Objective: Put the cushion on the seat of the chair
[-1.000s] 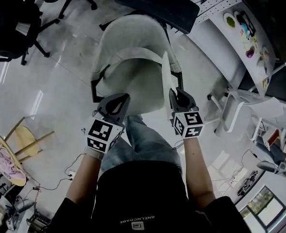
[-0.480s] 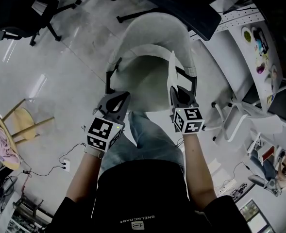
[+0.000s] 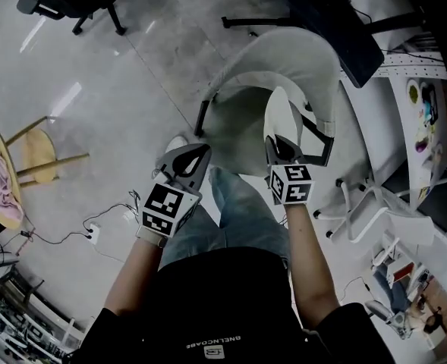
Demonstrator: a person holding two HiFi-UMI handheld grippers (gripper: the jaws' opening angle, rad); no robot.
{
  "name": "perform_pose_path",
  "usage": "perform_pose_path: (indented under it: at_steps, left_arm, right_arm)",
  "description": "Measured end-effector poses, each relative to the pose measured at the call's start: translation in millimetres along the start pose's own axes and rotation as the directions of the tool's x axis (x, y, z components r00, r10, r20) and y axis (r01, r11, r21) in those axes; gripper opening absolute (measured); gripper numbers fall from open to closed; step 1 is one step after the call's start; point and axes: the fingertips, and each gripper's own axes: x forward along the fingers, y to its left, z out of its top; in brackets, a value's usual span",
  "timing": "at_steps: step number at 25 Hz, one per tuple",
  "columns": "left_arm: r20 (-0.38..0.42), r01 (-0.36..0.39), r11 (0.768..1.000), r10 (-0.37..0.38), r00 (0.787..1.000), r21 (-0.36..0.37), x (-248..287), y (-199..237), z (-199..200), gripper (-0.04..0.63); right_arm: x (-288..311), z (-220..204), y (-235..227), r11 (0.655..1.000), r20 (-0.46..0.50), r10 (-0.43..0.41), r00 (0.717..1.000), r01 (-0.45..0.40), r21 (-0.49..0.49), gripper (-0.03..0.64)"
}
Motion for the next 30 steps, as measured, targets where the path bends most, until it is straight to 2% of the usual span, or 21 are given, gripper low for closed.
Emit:
perform_pose_path:
  at_steps: [5,16,30]
  left_arm:
    - [-0.010,-0.056,0.997,0.055,0.998,-0.049,-18.3,24.6,-18.9,0.012]
    - [-0.037,-0.135,0.985,0.132,0.991,-0.109,-43.5,55.1,-51.0,0.012]
    - [-0.071,-0.181,0.966,0.171,0.983,-0.186,-52.6,82.9,-85.6,0.012]
  right_arm:
    - [33.6,-9.8,23.2,0.999,-0.055,0.040,0.998,-0.042,-0.028,0.051]
    - [98.5,-32.2,52.2,0.992,-0.151,0.091,0.984,-0.103,-0.074,0.055]
    - [164.5,-60.5,69.7,0.987,-0.243,0.110,0.964,-0.134,-0.087,0.061]
